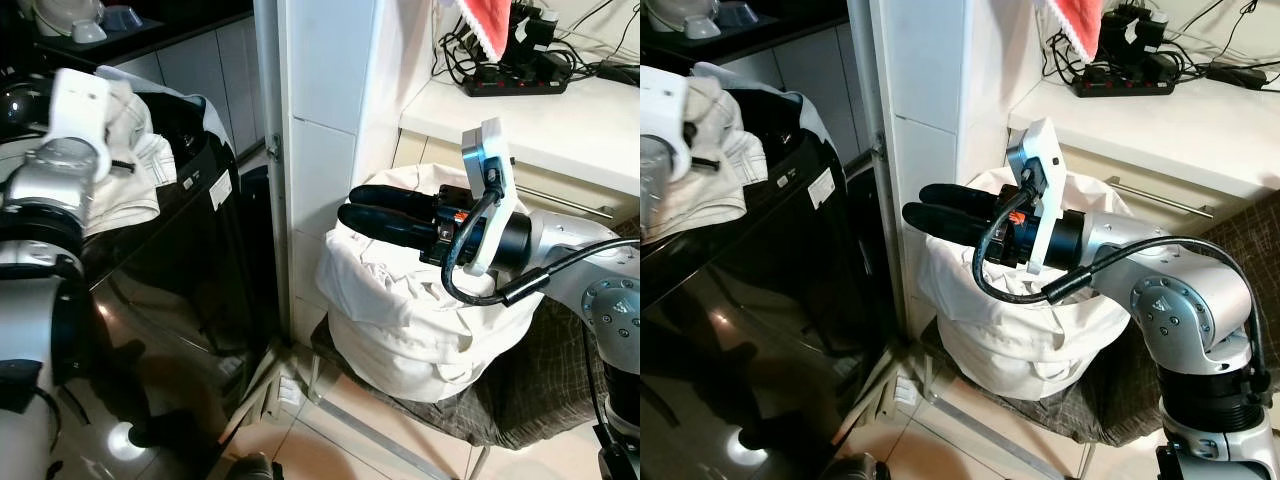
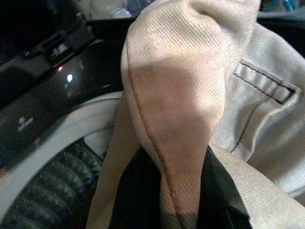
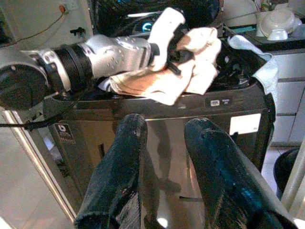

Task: Clothes washing

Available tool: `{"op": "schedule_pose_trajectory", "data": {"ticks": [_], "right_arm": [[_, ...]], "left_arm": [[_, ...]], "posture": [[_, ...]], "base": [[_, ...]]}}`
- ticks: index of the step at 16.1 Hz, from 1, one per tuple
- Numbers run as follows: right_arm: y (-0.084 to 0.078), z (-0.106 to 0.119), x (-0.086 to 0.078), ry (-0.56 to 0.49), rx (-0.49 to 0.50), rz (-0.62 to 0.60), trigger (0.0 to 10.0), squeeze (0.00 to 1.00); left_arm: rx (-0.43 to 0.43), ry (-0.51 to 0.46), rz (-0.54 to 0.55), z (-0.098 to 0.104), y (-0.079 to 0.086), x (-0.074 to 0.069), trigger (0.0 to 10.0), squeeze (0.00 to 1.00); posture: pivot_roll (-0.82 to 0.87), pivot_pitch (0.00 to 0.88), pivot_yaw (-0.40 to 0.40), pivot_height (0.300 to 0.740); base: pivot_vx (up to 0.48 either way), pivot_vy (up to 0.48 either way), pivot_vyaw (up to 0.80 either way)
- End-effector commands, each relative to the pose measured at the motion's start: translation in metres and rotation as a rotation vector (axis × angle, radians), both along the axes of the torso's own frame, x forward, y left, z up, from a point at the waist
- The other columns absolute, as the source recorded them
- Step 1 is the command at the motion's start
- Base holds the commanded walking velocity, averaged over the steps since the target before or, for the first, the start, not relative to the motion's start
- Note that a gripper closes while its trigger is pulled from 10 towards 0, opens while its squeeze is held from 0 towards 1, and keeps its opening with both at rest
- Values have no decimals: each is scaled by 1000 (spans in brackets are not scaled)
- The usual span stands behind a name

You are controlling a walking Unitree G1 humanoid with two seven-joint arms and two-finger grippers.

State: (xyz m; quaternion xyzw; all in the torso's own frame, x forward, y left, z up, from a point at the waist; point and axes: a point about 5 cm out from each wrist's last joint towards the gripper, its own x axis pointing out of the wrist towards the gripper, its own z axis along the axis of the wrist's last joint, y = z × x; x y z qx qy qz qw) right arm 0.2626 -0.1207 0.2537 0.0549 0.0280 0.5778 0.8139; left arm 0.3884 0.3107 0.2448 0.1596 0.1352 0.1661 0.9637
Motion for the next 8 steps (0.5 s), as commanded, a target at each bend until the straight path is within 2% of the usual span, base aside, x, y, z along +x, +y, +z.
{"op": "schedule_pose_trajectory", "data": {"ticks": [1, 3, 6, 8], "right_arm": [[-1, 4, 0, -16, -16, -10, 10000, 0], [1, 3, 0, -3, -8, 5, 10000, 0], [13, -4, 1, 31, -23, 44, 10000, 0], [22, -8, 6, 55, -18, 21, 10000, 0]], "left_arm": [[-11, -82, 35, 30, 9, -2, 10000, 1000], [-86, -125, 112, 44, 30, -13, 10000, 1000], [-169, -100, 132, 38, 41, -20, 10000, 1000], [-170, -88, 156, 36, 49, -26, 10000, 1000]], "posture": [[-8, 0, 29, 740], [6, 0, 16, 740], [23, 0, 4, 740], [26, 0, 2, 740]], "base": [[0, 0, 0], [0, 0, 0], [0, 0, 0], [0, 0, 0]]}}
